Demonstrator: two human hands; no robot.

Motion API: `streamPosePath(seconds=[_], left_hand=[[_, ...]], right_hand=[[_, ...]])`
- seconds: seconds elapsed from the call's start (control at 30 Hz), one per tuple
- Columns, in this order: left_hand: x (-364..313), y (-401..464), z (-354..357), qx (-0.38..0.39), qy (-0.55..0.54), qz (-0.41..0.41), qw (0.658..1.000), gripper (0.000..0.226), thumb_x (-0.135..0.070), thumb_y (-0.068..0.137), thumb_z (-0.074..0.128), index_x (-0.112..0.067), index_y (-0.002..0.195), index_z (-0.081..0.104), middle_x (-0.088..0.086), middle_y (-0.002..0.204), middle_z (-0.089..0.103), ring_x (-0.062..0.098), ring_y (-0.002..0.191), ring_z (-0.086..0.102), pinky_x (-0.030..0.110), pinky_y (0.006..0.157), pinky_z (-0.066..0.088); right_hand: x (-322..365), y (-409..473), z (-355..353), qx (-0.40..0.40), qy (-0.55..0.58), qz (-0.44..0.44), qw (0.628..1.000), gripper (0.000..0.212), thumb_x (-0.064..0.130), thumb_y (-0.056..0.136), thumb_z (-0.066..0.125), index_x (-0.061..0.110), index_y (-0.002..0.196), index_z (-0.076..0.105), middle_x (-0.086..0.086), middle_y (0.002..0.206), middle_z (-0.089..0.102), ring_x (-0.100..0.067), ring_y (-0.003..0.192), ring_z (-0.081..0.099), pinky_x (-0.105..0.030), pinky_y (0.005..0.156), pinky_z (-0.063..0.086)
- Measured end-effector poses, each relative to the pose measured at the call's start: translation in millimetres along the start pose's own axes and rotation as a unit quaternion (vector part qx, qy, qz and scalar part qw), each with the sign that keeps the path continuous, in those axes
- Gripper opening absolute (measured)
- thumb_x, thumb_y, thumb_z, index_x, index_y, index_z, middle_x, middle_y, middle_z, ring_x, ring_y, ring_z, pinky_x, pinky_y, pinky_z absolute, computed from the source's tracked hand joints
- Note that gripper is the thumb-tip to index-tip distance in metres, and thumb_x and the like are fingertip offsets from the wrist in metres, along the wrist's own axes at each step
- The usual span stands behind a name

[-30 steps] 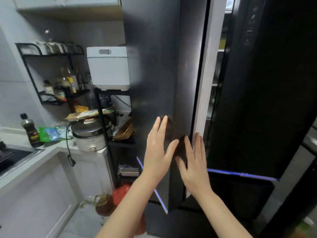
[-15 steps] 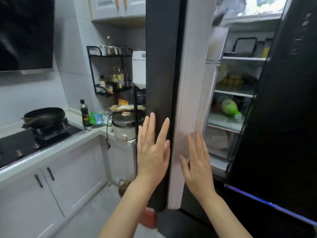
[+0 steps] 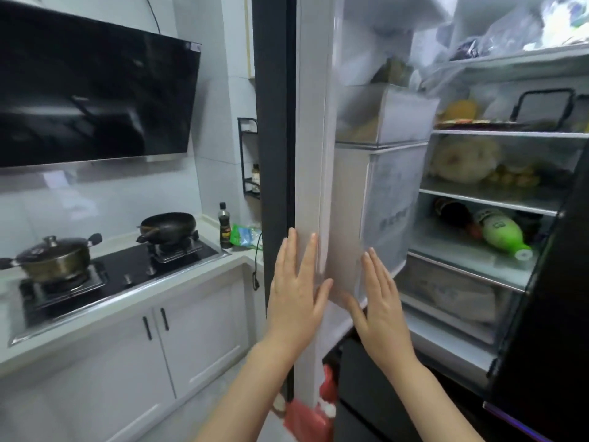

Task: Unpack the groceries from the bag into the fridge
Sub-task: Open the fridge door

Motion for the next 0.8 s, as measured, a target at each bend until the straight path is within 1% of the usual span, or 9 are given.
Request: streamPosePath(seconds=[0.1,0.17,0.27,0.4,0.53,0.6,0.67,0.73,0.8], left_hand=[[19.4,5.3,-3.8,0.000,0.016,-0.002,1.000,0.092,-0.023,0.093,0.056,-0.045,0.145,-0.016,-0.003,0.160,-0.010,0.018,0.148,0.000,0.033,0.117,0.014],[32.1,10.9,-6.9,0.006,0.017,-0.001,1.000,0.096,-0.012,0.093,0.055,-0.048,0.143,-0.019,-0.006,0.159,-0.014,0.017,0.149,-0.001,0.032,0.116,0.017],[51.7,20.1,-10.7,0.012,0.000,-0.010,1.000,0.090,-0.001,0.093,0.049,-0.043,0.144,-0.013,-0.013,0.157,-0.017,0.012,0.148,-0.001,0.027,0.115,0.017],[78.9,33.1,-14.0,0.020,-0.009,-0.019,1.000,0.088,0.006,0.093,0.044,-0.037,0.144,-0.013,-0.015,0.155,-0.018,0.009,0.148,-0.002,0.017,0.111,0.013],[106.6,45.1,-12.0,0.043,0.011,-0.012,0.999,0.109,0.015,0.085,0.047,-0.048,0.140,-0.023,-0.014,0.155,-0.020,0.012,0.148,-0.002,0.028,0.115,0.025],[118.5,50.9,-10.2,0.053,0.066,-0.003,0.996,0.116,0.015,0.081,0.053,-0.046,0.141,-0.026,-0.008,0.157,-0.020,0.017,0.149,-0.004,0.035,0.115,0.029],[122.7,57.5,-14.1,0.025,0.133,0.034,0.990,0.114,0.007,0.077,0.063,-0.034,0.148,-0.017,0.003,0.160,-0.012,0.026,0.148,-0.002,0.044,0.116,0.024],[121.5,64.6,-18.6,0.003,0.154,0.078,0.985,0.100,-0.006,0.083,0.061,-0.029,0.151,-0.008,0.005,0.160,-0.009,0.030,0.148,-0.003,0.050,0.118,0.016],[118.5,73.1,-20.5,-0.001,0.178,0.126,0.976,0.077,-0.023,0.092,0.049,-0.029,0.152,0.001,0.004,0.160,-0.003,0.029,0.148,-0.001,0.053,0.119,0.012]], right_hand=[[5.6,11.9,9.7,-0.003,-0.029,-0.017,0.999,0.080,0.037,0.092,0.050,0.041,0.144,-0.011,0.009,0.157,-0.005,-0.004,0.144,-0.011,-0.035,0.113,0.008],[8.7,25.2,15.3,-0.004,-0.055,-0.021,0.998,0.083,0.038,0.092,0.052,0.040,0.145,-0.011,0.004,0.158,-0.005,-0.010,0.145,-0.012,-0.036,0.113,0.006],[17.6,44.5,27.6,0.007,-0.089,-0.039,0.995,0.080,0.044,0.091,0.050,0.036,0.147,-0.006,-0.003,0.158,-0.003,-0.020,0.146,-0.009,-0.040,0.113,0.009],[29.3,58.9,50.1,0.008,-0.104,-0.047,0.993,0.082,0.050,0.089,0.047,0.040,0.145,-0.012,-0.004,0.158,-0.003,-0.022,0.145,-0.009,-0.040,0.112,0.011],[39.5,69.6,68.4,-0.018,-0.131,-0.046,0.990,0.078,0.053,0.086,0.049,0.038,0.147,0.001,-0.002,0.158,0.000,-0.025,0.145,-0.001,-0.046,0.112,0.017],[43.5,76.1,77.1,-0.025,-0.143,-0.038,0.989,0.079,0.054,0.085,0.052,0.038,0.147,0.007,-0.004,0.158,0.001,-0.027,0.145,-0.002,-0.051,0.111,0.016],[47.3,83.4,84.1,-0.030,-0.161,-0.035,0.986,0.079,0.054,0.083,0.055,0.037,0.147,0.012,-0.009,0.158,0.007,-0.030,0.145,0.000,-0.053,0.110,0.017],[48.8,90.8,89.6,-0.036,-0.179,-0.037,0.983,0.079,0.051,0.082,0.058,0.034,0.147,0.017,-0.011,0.157,0.012,-0.031,0.144,0.004,-0.056,0.109,0.021],[46.0,97.3,93.6,-0.042,-0.185,-0.033,0.981,0.079,0.046,0.082,0.062,0.030,0.147,0.020,-0.013,0.157,0.013,-0.032,0.144,0.003,-0.058,0.109,0.024]])
Point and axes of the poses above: each hand's wrist, its own y-axis towards the middle knuckle, its own z-axis out of the palm, x = y × z, the point moved 7 cm from there along y, towards the middle knuckle
